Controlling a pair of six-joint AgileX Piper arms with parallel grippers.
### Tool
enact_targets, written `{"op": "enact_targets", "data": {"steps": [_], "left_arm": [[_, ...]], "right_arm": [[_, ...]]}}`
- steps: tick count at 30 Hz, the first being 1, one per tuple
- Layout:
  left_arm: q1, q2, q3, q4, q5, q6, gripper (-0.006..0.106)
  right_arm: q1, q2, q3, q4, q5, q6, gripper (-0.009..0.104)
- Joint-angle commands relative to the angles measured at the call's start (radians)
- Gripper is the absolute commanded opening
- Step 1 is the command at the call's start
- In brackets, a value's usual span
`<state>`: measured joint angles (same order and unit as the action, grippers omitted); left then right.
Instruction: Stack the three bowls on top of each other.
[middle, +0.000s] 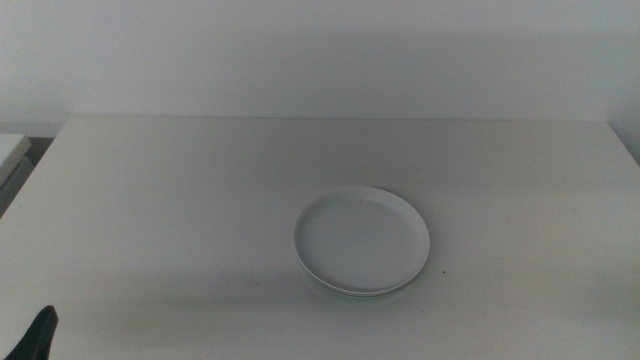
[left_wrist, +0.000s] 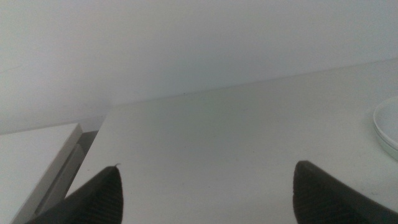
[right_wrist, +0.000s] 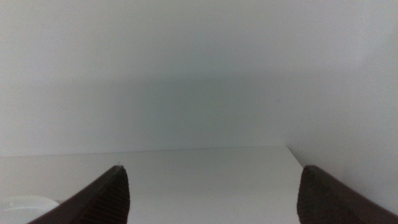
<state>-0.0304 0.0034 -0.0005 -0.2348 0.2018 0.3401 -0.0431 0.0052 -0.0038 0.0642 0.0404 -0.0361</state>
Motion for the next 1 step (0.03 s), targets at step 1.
{"op": "enact_targets", "data": {"steps": [1], "left_arm": [[0.001, -0.003, 0.001, 0.002, -0.007, 0.001, 0.094]], "right_arm": [[-0.007, -0.005, 0.004, -0.002, -0.011, -0.005, 0.093]]}}
